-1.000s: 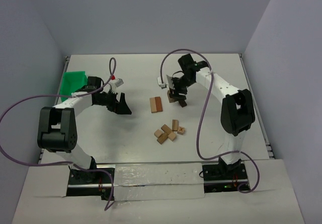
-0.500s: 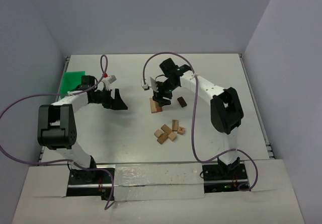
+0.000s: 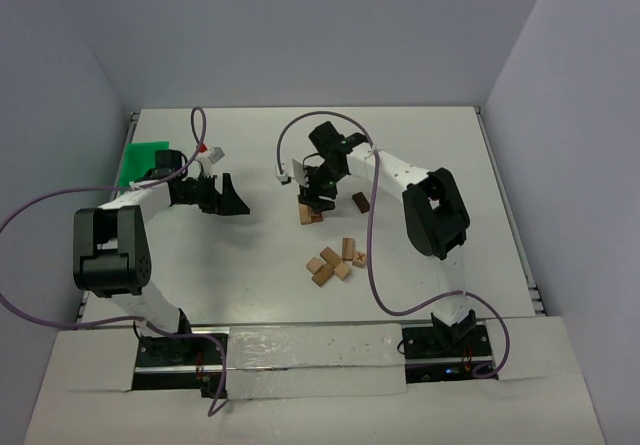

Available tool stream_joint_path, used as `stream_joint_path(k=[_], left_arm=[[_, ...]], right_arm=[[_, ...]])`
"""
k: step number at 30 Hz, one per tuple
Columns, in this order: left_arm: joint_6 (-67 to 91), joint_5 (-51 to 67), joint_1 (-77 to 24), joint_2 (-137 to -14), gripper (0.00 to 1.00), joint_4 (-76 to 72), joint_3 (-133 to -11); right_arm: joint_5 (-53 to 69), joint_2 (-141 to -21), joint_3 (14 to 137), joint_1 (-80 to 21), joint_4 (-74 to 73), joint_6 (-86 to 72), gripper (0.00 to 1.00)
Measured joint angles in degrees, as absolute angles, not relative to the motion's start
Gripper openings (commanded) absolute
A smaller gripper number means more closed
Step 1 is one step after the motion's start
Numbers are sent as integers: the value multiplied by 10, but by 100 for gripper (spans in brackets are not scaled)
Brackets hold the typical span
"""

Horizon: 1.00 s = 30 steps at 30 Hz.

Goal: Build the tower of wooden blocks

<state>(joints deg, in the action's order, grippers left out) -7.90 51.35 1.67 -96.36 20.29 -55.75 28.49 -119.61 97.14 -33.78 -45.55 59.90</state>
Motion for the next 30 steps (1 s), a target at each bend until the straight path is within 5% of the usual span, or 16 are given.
stream_joint_path(k=[20, 30], left_arm=[[-79, 517, 23, -983, 99, 203, -557], [-79, 521, 27, -989, 99, 203, -557]], right_arm=[[273, -1222, 976, -338, -432, 604, 52], [270, -1224, 979, -338, -431, 604, 63]])
